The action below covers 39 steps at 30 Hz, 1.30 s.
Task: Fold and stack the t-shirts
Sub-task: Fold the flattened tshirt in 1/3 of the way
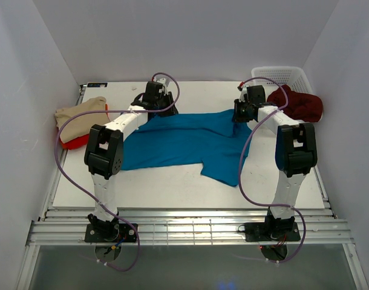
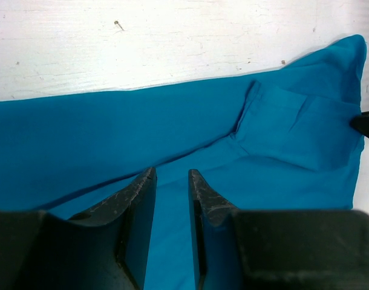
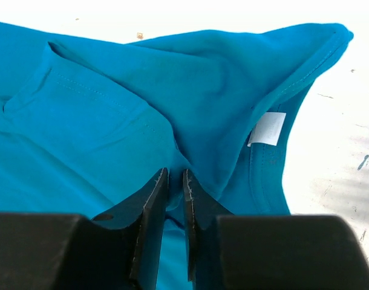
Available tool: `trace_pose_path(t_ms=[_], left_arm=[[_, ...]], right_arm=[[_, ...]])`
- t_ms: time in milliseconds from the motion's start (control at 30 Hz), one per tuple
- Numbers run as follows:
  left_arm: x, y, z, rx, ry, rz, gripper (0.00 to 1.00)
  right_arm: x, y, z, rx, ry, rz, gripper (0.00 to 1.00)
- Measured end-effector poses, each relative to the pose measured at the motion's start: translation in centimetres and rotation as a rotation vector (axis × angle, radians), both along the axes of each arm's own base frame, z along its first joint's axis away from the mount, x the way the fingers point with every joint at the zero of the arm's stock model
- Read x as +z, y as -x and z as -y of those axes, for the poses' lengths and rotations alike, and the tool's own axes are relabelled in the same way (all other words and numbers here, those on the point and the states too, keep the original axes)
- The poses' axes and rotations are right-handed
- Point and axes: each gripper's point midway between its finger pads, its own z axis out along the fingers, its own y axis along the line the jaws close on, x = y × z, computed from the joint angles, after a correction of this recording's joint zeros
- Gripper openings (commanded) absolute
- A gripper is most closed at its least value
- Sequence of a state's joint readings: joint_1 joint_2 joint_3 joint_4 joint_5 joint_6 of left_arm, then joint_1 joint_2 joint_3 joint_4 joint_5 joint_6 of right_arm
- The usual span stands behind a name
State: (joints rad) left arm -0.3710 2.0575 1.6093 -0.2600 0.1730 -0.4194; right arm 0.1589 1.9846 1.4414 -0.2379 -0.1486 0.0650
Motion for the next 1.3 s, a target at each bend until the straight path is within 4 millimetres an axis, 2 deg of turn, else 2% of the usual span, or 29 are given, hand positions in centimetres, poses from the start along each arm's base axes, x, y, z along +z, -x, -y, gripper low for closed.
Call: trace_pose_path(t_ms=[67, 233, 400, 467, 667, 767, 833, 967, 1033, 1133, 1233, 1267, 1300], left_arm=[[-0.1, 0.0, 0.0, 0.000, -0.001, -0.001, 0.39], [-0.7, 0.4, -0.2, 0.001, -0.007, -0.015, 0.39], [-0.8, 0.4, -0.1, 0.000, -0.006, -0.015, 0.38], [-1.0, 0.5, -0.2, 0.001, -0.007, -0.020, 0.38], [-1.1, 0.7, 0.0, 0.002, 0.007, -0.030, 0.39], [-1.4, 0.7, 0.2, -0.004, 0.018, -0.041, 0.38], [-2.0, 0.7, 0.4, -0.007, 0.022, -0.052, 0.38], [-3.3, 0.9, 0.5, -0.012, 0.021, -0.082, 0.39], [-3.5, 1.0, 0.5, -0.014, 0.021, -0.089, 0.38], [-3.4, 0.9, 0.6, -0.016, 0.024, -0.084, 0.39], [-3.3, 0.9, 0.6, -0.017, 0.025, -0.084, 0.39], [-3.4, 0.9, 0.6, -0.017, 0.025, -0.084, 0.39], [-3.4, 1.0, 0.6, -0.017, 0.024, -0.085, 0.38]], right_arm=[[0.0, 0.0, 0.0, 0.001, 0.001, 0.001, 0.22], [0.0, 0.0, 0.0, 0.005, 0.004, 0.001, 0.10], [0.1, 0.5, -0.3, 0.023, 0.009, -0.005, 0.08], [0.4, 1.3, -0.4, 0.030, 0.013, -0.016, 0.08], [2.7, 5.9, -1.9, 0.078, 0.019, -0.035, 0.08], [3.2, 7.9, -2.6, 0.104, 0.029, -0.045, 0.08], [2.5, 9.3, -3.0, 0.119, 0.038, -0.072, 0.08], [-0.3, 12.4, -2.6, 0.126, 0.077, -0.172, 0.08], [-1.6, 13.9, -2.2, 0.124, 0.105, -0.224, 0.08], [-2.5, 15.3, -1.5, 0.114, 0.157, -0.272, 0.08], [-2.7, 15.7, -1.2, 0.105, 0.195, -0.286, 0.16], [-2.7, 15.8, -1.1, 0.103, 0.201, -0.288, 0.24], [-2.7, 15.9, -1.2, 0.102, 0.204, -0.290, 0.27]])
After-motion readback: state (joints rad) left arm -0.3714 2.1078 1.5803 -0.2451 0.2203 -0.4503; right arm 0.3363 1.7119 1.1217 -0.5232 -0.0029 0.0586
